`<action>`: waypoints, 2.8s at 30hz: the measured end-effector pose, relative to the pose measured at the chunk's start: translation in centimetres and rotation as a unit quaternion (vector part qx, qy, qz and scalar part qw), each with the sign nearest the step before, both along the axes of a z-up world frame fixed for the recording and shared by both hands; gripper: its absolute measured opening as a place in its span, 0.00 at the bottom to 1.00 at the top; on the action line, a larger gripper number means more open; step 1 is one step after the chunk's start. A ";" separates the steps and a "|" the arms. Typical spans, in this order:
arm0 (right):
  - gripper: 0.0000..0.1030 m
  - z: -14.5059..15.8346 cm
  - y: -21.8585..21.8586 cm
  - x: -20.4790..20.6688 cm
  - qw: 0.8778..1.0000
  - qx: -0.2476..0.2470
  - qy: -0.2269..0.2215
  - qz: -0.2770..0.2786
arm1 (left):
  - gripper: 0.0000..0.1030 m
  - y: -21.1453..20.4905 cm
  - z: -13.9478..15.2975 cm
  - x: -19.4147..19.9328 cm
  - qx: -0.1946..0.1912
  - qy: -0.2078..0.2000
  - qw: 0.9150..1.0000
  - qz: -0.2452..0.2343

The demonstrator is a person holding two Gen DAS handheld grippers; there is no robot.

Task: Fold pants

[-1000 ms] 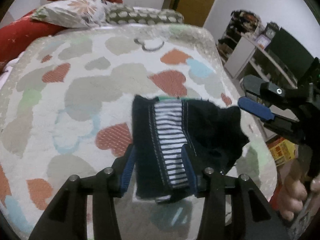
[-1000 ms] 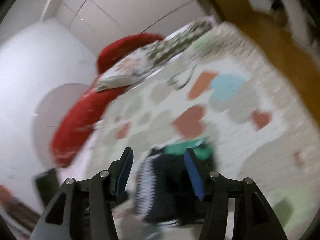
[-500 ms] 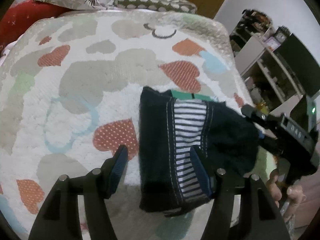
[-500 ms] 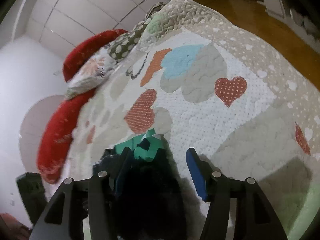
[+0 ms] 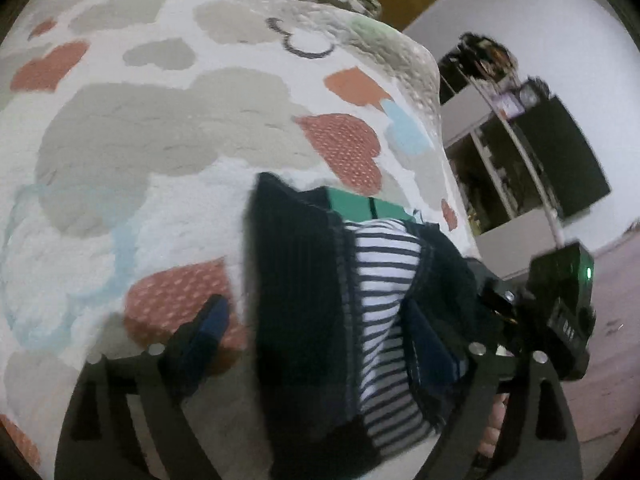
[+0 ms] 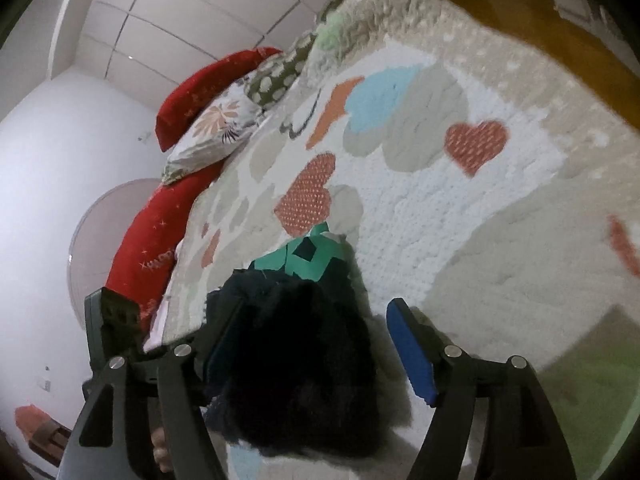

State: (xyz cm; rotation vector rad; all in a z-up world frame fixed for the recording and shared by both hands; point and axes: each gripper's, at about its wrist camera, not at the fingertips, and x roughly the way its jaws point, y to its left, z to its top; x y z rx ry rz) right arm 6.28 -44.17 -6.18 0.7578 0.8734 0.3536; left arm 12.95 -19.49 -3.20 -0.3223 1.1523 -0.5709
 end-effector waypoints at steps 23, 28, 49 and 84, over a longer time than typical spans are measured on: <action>0.59 3.0 7.9 4.7 0.997 -0.061 0.012 0.039 | 0.37 9.7 3.5 -0.6 0.067 -0.049 0.986 0.145; 0.66 7.6 8.6 1.5 0.986 -0.137 -0.061 0.072 | 0.39 10.7 5.5 -4.0 0.073 -0.088 0.981 0.158; 0.12 5.4 12.4 5.5 0.956 -0.282 -0.004 0.081 | 0.40 13.2 3.9 -8.5 0.078 -0.076 0.978 0.180; 0.32 3.1 11.4 0.6 0.984 -0.176 -0.002 0.029 | 0.61 12.5 4.0 -10.9 0.114 -0.084 0.974 0.179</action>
